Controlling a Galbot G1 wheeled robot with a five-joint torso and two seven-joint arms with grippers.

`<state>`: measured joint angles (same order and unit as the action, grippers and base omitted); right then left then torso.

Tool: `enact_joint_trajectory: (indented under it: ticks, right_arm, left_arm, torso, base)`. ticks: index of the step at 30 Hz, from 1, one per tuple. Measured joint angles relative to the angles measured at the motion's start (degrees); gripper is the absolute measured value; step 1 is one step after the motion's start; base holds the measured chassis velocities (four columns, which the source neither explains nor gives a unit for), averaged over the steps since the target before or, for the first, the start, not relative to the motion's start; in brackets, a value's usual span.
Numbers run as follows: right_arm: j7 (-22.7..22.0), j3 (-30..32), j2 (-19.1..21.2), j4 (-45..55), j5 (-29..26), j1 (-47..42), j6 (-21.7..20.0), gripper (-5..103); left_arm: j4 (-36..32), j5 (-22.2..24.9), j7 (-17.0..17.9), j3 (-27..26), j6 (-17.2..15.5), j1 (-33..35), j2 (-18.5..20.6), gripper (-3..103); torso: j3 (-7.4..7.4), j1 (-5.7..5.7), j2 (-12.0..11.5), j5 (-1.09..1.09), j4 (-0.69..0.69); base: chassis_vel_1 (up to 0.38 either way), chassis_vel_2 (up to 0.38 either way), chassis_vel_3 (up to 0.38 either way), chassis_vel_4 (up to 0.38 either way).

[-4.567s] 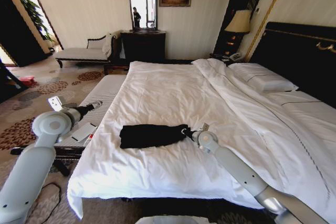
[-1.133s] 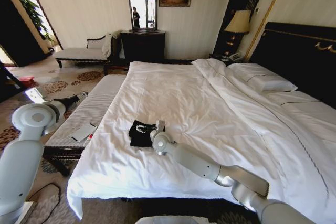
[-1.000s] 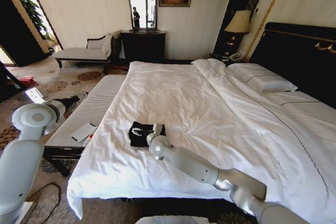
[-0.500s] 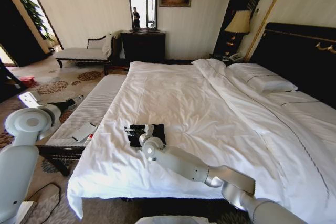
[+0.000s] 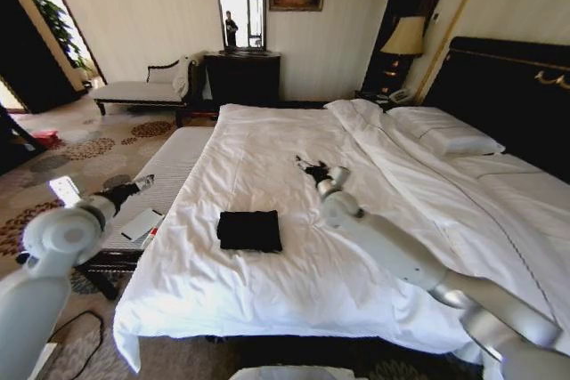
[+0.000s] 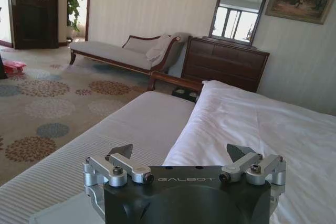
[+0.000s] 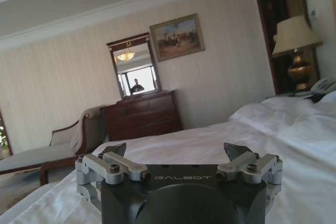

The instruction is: Fold the clothes on the bed.

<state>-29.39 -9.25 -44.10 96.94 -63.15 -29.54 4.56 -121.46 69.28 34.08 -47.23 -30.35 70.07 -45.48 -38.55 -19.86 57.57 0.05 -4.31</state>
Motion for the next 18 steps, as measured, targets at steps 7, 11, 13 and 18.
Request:
enact_joint_trajectory:
  ticks: [7,11,13,18]
  right_arm:
    - [0.4,20.5,7.8,8.5,3.5,-18.0,-0.4,100]
    - [0.0,32.6,8.4,14.3,6.5,-29.8,-1.8,100]
    - [-0.4,40.5,7.5,19.1,8.8,-39.0,-2.8,100]
    - [-0.4,52.7,2.6,28.3,14.2,-55.8,-4.7,100]
  left_arm:
    - [-6.6,-9.4,-4.0,-2.1,1.9,8.7,-8.5,100]
    - [-10.3,-17.1,-8.6,-3.8,4.6,13.3,-12.7,100]
    - [-13.1,-20.1,-10.0,-4.4,5.5,15.6,-14.5,100]
    - [-18.3,-24.0,-12.0,-2.9,5.8,18.8,-16.6,100]
  torso:
    - [0.01,0.00,0.0,-0.01,-0.01]
    - [0.01,0.01,0.0,0.00,0.01]
    - [0.01,0.01,0.0,-0.04,0.02]
    - [0.01,0.01,0.0,-0.04,-0.03]
  base:
    - [0.000,0.000,0.000,0.000]
    - [0.000,0.000,0.000,0.000]
    - [0.000,0.000,0.000,0.000]
    - [0.000,0.000,0.000,0.000]
